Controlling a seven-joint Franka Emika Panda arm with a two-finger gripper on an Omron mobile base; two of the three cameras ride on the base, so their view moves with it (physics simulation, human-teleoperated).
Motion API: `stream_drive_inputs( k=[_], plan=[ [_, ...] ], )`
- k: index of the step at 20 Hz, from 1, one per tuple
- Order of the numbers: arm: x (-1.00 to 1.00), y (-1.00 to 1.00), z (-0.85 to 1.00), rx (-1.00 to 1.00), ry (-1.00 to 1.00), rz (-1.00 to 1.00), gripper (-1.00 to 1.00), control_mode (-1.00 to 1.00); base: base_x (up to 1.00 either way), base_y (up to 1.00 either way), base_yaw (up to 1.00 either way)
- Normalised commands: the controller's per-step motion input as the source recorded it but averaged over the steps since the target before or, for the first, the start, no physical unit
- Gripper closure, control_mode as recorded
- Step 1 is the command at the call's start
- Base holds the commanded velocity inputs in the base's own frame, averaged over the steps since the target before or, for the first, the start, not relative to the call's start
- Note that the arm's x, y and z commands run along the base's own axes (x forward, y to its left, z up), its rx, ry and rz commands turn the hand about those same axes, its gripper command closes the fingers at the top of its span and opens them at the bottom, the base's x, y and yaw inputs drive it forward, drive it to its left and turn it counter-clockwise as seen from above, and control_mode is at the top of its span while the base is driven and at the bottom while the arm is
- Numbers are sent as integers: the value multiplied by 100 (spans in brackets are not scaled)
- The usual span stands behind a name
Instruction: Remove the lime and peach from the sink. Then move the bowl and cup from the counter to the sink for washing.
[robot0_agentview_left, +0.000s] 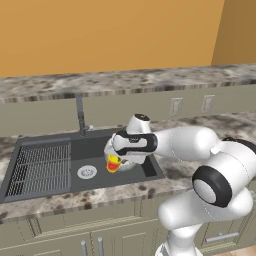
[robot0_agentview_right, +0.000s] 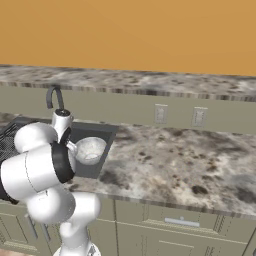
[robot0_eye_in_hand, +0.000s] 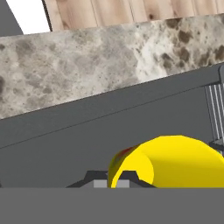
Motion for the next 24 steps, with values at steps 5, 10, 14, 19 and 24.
stream_drive_inputs(
  k=[5, 10, 14, 19, 24],
  plan=[
    [0, 15, -16, 0, 0, 1, 100, -100, 0, 0, 0],
    [0, 15, -16, 0, 0, 2, 100, -100, 0, 0, 0],
    [0, 3, -16, 0, 0, 2, 100, -100, 0, 0, 0],
    [0, -1, -9, 0, 0, 2, 100, -100, 0, 0, 0],
    [-1, 0, -12, 0, 0, 1, 100, -100, 0, 0, 0]
  ],
)
